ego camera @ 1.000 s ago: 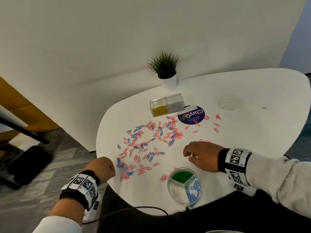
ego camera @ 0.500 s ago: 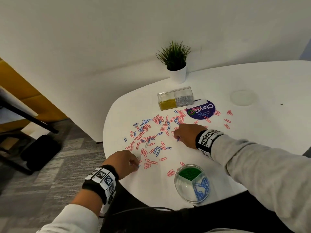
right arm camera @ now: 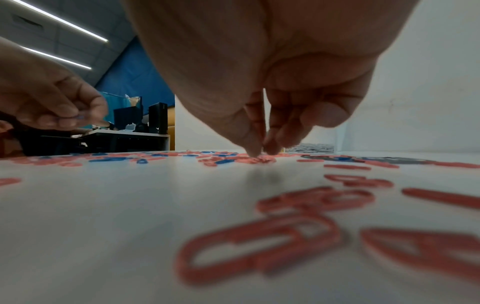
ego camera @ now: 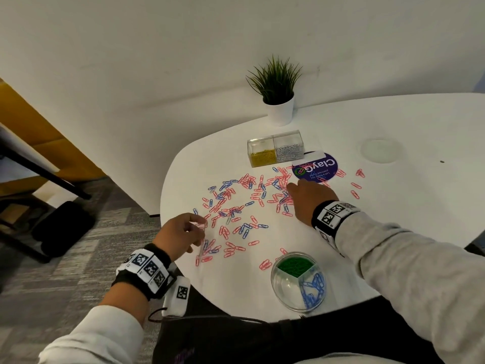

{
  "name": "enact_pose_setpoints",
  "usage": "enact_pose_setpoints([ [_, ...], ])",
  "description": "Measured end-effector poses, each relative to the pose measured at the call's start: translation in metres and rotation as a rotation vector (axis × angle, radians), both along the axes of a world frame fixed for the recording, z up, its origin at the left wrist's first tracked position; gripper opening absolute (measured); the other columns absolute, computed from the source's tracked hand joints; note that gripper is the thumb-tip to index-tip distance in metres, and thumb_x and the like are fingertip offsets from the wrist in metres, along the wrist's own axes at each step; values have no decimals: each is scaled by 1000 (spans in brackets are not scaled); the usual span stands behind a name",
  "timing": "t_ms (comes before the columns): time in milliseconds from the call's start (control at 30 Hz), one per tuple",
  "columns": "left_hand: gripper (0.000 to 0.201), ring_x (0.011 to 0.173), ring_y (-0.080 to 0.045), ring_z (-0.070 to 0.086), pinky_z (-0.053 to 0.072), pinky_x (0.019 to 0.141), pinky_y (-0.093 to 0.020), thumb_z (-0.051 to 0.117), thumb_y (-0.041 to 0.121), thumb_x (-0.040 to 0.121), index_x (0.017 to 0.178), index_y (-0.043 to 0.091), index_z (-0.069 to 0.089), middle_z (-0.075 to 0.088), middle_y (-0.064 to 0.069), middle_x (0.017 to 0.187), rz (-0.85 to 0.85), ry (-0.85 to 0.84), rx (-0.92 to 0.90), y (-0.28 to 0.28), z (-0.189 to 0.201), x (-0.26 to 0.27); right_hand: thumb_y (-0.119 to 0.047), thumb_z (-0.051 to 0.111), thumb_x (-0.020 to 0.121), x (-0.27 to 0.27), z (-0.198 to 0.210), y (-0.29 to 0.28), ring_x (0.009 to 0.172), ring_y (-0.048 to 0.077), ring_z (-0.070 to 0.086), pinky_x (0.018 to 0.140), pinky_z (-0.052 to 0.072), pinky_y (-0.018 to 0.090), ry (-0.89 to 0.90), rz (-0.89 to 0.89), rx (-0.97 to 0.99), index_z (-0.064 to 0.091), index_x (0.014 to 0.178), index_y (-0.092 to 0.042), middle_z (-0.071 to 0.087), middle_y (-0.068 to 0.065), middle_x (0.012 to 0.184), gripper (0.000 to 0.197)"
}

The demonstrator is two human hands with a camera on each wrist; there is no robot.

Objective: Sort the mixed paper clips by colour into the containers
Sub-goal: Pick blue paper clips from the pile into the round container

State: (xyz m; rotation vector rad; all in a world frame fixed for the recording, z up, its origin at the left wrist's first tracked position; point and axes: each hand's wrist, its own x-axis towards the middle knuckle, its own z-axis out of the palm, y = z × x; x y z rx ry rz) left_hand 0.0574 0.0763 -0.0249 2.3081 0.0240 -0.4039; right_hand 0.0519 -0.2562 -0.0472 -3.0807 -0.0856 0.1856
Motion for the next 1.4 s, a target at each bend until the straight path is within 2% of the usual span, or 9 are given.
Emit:
enact_pose_setpoints([
  [200,24,54,-18,57,45,50,-27,42,-10,90,87,0,63,63,-15,73,231,241,-263,0,1,-2,-19,51,96,1,-4,4,103,25,58,79,47,32,61,160,42,55,130,-35,51,3,122,38],
  [367,8,69,-2,53,38,60,-12,67,24,87,88,30,72,58,17,78,-324,-16,444,-6,-2,-9,-27,51,98,3,-4,5,89,22,56,69,42,32,63,172,30,60,110,-28,54,1,112,15],
  [500,14,95,-8,55,43,82,-21,66,42,89,98,34,72,58,15,99,-454,-106,661,-15,-6,-14,-29,48,97,1,-4,9,105,26,57,75,42,34,76,184,16,54,122,-15,52,5,121,29],
  [600,21,102,-11,55,44,89,-22,56,42,95,108,30,67,58,11,107,-535,-168,737,-22,-11,-16,-25,48,96,2,2,12,93,27,59,71,42,31,88,161,100,50,115,-16,57,1,100,22],
  [667,16,95,-9,55,45,84,-21,54,40,94,102,29,63,57,12,103,-554,-200,708,-24,-15,-17,-20,45,97,3,6,14,79,23,54,67,41,30,110,151,151,43,115,-17,50,-4,81,19],
  [900,7,74,-7,60,46,67,-21,65,21,84,78,24,66,66,10,79,-238,-212,350,-6,-9,-4,-18,42,97,11,13,19,97,26,54,75,38,33,185,203,129,47,115,-16,50,8,122,18],
  [1067,12,80,-3,60,54,77,-26,74,44,79,78,33,72,64,13,85,-388,-98,471,-3,-12,-10,-43,51,96,14,8,42,88,18,54,76,47,34,185,347,110,54,97,-24,52,-5,100,19],
  [1167,24,80,-4,57,52,75,-24,73,54,78,78,31,71,62,13,84,-427,-64,573,-12,-14,-11,-32,52,97,16,1,55,88,19,56,75,47,31,218,387,84,59,103,-19,59,-1,106,16],
  [1400,10,80,-5,54,48,74,-23,64,39,88,88,31,69,56,15,84,-494,-148,639,-24,-16,-12,-32,52,92,20,1,49,78,20,51,67,41,30,283,300,68,44,91,-17,46,-5,80,17],
])
